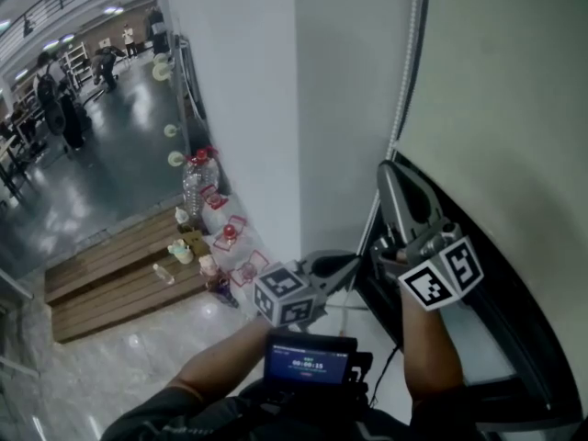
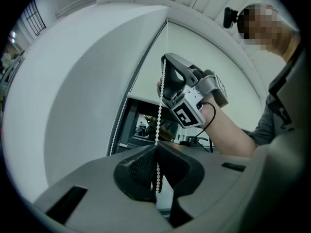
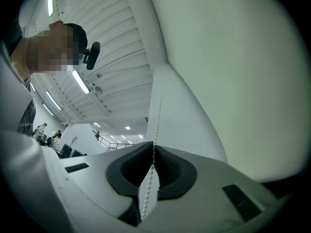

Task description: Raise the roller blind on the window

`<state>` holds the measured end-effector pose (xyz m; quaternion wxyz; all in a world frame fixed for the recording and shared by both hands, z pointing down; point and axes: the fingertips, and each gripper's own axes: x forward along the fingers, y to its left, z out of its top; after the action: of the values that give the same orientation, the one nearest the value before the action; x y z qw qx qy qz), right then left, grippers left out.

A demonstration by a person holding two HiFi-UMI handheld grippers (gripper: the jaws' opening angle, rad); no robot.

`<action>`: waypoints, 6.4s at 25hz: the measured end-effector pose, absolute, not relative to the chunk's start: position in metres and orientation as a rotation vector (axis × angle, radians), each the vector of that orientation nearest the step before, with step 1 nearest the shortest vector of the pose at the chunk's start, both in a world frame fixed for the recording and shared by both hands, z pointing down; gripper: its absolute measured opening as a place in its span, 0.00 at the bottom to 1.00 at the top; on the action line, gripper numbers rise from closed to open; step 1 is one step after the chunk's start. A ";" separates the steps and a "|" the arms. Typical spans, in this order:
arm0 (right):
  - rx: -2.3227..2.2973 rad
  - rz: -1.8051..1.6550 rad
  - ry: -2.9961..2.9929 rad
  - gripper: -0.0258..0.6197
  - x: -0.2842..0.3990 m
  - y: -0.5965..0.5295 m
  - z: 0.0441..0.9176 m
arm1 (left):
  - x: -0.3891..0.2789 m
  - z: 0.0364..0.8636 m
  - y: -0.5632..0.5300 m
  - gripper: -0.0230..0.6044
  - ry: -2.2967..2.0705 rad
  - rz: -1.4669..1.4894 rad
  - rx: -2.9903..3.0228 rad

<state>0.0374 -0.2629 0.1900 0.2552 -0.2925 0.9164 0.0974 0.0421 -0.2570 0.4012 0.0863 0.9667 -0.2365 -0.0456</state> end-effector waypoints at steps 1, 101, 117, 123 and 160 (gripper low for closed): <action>-0.799 0.264 2.483 0.05 0.039 -0.264 0.193 | 0.043 0.405 -0.258 0.04 -0.701 -0.132 2.879; -1.125 -0.033 2.895 0.18 0.073 -0.255 0.396 | 0.043 0.396 -0.271 0.04 -0.709 0.020 2.940; -0.831 0.231 2.903 0.06 0.021 -0.264 0.208 | 0.046 0.393 -0.256 0.04 -0.632 0.014 2.967; -0.816 0.175 2.853 0.05 0.028 -0.263 0.212 | 0.045 0.398 -0.255 0.04 -0.627 0.000 2.965; -0.823 -0.077 2.890 0.05 0.024 -0.258 0.318 | 0.000 0.275 -0.249 0.12 -0.706 -0.246 3.014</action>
<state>0.0242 -0.2575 0.3180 0.0678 -0.2731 0.9592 -0.0255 -0.0005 -0.2493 0.2753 0.0181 0.9704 -0.2274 -0.0792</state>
